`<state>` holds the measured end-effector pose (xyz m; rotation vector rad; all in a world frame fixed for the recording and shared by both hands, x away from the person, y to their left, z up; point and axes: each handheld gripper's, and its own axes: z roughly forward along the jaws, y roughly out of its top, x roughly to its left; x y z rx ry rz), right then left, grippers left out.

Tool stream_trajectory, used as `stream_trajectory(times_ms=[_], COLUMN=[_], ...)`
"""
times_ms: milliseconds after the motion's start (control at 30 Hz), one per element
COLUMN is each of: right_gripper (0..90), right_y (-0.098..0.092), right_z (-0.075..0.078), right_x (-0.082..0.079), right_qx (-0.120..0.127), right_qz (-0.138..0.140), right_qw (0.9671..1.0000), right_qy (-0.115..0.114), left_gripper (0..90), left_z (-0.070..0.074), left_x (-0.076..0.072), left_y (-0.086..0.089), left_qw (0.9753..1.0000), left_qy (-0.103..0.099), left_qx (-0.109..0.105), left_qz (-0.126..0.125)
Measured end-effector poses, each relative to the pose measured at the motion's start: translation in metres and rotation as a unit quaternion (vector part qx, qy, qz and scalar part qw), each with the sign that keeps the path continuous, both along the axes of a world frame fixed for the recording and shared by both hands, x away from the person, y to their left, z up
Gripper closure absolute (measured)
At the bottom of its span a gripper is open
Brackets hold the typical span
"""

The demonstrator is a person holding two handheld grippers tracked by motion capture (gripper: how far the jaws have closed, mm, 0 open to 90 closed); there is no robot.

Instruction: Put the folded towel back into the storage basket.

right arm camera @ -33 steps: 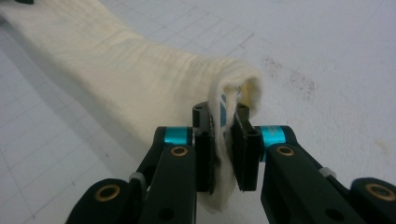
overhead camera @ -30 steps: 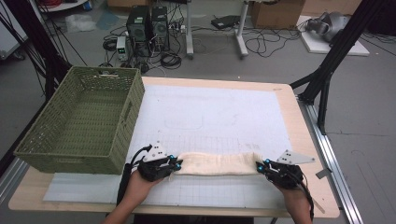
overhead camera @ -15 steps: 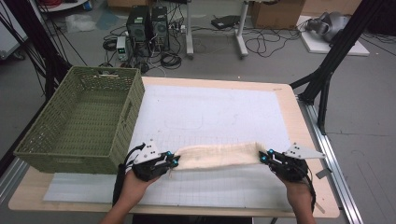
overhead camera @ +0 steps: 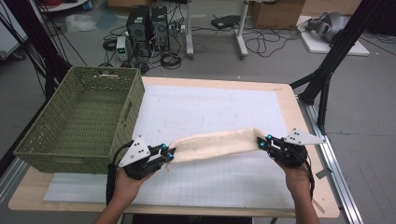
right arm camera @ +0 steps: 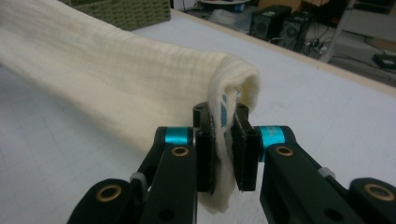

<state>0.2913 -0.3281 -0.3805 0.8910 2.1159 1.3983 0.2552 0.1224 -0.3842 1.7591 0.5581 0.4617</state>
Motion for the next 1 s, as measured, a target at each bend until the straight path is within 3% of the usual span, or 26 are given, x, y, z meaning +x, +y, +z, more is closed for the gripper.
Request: stream_trajectory(times_ms=[67,267,533,700,1000], right_gripper=[81.2,81.2,81.2,81.2,81.1], right_y=[0.002,0.011,0.026,0.039,0.061], right_z=[0.008,0.030,0.048,0.062,0.084], right_x=[0.007,0.026,0.050,0.066,0.092], right_qx=[0.004,0.011,0.029,0.027,0.032], right_qz=[0.004,0.017,0.039,0.047,0.059], right_qw=[1.0000,0.9995,0.9983,0.9978,0.9969], right_qy=[-0.007,-0.023,-0.033,-0.040,-0.042], left_gripper=[83.0,83.0,83.0,83.0,83.0], left_z=[0.010,0.024,0.038,0.044,0.053], left_x=[-0.002,-0.004,-0.005,-0.007,-0.010], left_y=[0.003,0.010,0.023,0.029,0.041], left_qw=[0.9999,0.9993,0.9985,0.9976,0.9961], left_qy=[-0.016,-0.034,-0.037,-0.048,-0.050], left_qx=[-0.004,-0.015,-0.033,-0.035,-0.047], left_qz=[0.002,0.007,0.026,0.037,0.054])
